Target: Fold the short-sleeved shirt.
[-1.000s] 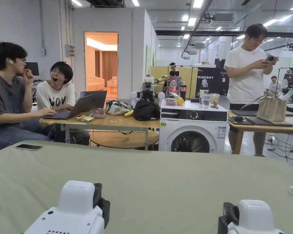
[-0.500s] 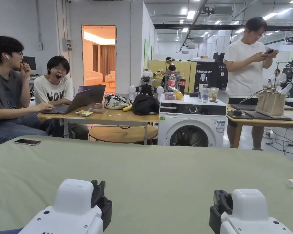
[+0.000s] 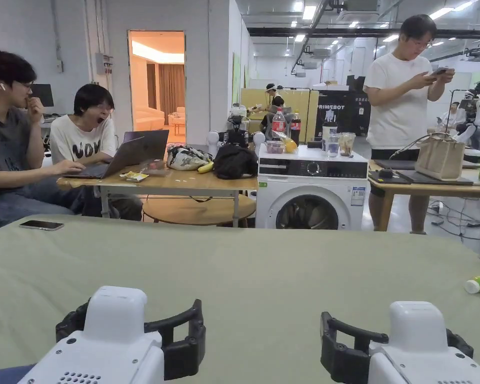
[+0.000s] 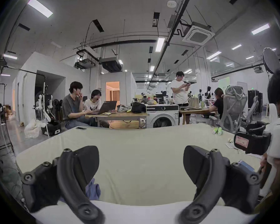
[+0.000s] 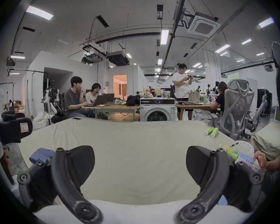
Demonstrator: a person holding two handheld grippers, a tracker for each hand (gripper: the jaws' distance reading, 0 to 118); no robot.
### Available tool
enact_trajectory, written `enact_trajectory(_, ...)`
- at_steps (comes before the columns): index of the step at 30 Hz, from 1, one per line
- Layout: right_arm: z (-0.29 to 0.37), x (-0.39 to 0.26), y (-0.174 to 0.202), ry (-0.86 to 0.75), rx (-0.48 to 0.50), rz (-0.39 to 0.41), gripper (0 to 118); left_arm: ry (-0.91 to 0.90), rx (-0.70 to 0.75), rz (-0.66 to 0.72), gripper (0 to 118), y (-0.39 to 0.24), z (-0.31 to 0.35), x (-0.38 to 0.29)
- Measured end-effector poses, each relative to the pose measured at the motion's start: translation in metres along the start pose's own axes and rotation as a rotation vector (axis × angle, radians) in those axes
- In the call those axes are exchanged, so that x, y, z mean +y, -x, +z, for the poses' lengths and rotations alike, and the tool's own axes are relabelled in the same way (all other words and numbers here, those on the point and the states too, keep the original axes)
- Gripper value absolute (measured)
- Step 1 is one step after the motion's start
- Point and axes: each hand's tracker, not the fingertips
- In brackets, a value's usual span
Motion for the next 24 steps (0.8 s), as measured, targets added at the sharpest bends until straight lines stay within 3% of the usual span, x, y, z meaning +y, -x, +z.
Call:
enact_trajectory(11,0.008,0.004,0.002,-0.085,-0.019,0.061,113,-0.04,0.02,0.047,106,0.009,0.003,-0.001)
enact_trajectory(16,0.006,0.006,0.0,-0.079,-0.058,0.042,113,-0.05,0.048,0.052,106,0.008,0.007,0.002)
enact_trajectory(24,0.005,0.006,0.0,-0.067,-0.036,0.049,113,-0.06,0.037,0.039,106,0.007,0.009,0.011)
